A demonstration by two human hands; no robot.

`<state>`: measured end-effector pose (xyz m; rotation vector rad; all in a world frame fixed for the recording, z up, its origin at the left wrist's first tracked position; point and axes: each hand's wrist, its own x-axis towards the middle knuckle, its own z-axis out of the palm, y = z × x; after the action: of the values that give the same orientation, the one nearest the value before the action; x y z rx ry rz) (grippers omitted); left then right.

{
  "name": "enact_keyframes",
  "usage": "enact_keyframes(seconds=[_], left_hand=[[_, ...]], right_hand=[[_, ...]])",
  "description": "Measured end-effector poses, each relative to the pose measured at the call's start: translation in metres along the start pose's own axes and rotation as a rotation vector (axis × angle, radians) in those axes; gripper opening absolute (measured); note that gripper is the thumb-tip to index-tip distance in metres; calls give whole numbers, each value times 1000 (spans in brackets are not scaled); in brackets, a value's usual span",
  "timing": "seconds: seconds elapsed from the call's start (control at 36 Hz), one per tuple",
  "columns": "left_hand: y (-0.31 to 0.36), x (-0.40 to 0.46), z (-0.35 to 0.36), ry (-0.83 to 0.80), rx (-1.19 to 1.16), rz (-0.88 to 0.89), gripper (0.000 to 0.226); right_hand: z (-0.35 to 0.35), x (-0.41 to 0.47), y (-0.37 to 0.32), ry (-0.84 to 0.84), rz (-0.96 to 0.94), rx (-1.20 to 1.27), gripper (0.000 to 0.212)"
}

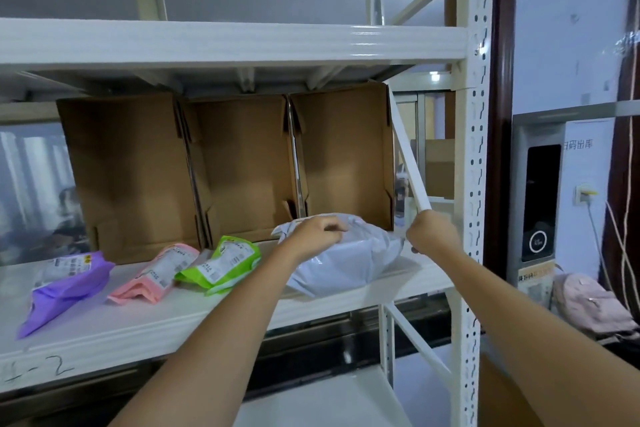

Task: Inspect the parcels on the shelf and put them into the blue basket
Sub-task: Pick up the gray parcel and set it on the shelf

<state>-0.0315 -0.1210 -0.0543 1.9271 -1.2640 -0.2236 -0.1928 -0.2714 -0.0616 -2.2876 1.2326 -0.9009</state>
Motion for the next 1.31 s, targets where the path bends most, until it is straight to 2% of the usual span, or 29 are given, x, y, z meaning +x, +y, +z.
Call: enact_keyframes(seconds=[0.08,0.17,0.22,0.28,0.39,0.47,0.53,0.61,0.64,0.69,0.72,0.78,0.81,0.89,0.94,1.03,1.19,1.31], left_hand=[[-5,1,-3,34,-143,25,25],[-6,5,-7,281,-275,2,19],[-10,10,-13,431,-283,-69,11],[-16,10,-22,467,-238,-154,15],[-24,4,-34,401,-269,-285,21],[-25,4,-23,321,-298,-349,23],[-29,13,-15,346,-284,-345,22],[-45,24,-2,348,-332,-332,24],[-66,39,5,328,-368,-313,28],[-115,67,23,376,-483,-310,56],[-121,64,27,370,-548,-325,61],[-91,40,24,331,-634,-331,43],[-64,22,18,310,-683,-323,34],[-41,6,10,291,-809,-291,28],[-42,6,10,282,-807,-292,37],[-44,6,11,235,-822,-310,50],[-31,1,20,360,-905,-266,47],[-26,-4,22,342,-898,-262,47]], right_hand=[[2,4,-15,113,-95,84,16],[8,5,-41,141,-213,197,17],[12,6,-58,121,-318,167,17],[13,6,-72,44,-396,92,21],[17,5,-89,-257,-463,37,40],[30,9,-83,-439,-341,121,59],[38,8,-76,-518,-244,227,67],[45,4,-67,-652,-147,496,66],[46,2,-64,-698,-126,562,62],[53,4,-59,-732,-74,667,59],[55,4,-58,-740,-52,710,59],[65,9,-58,-729,1,792,70],[70,12,-57,-716,44,863,68],[79,11,-58,-711,122,1085,38],[81,8,-61,-713,178,1168,29],[82,9,-62,-685,259,1179,19],[83,9,-64,-651,297,1177,25],[84,10,-65,-642,309,1180,26]])
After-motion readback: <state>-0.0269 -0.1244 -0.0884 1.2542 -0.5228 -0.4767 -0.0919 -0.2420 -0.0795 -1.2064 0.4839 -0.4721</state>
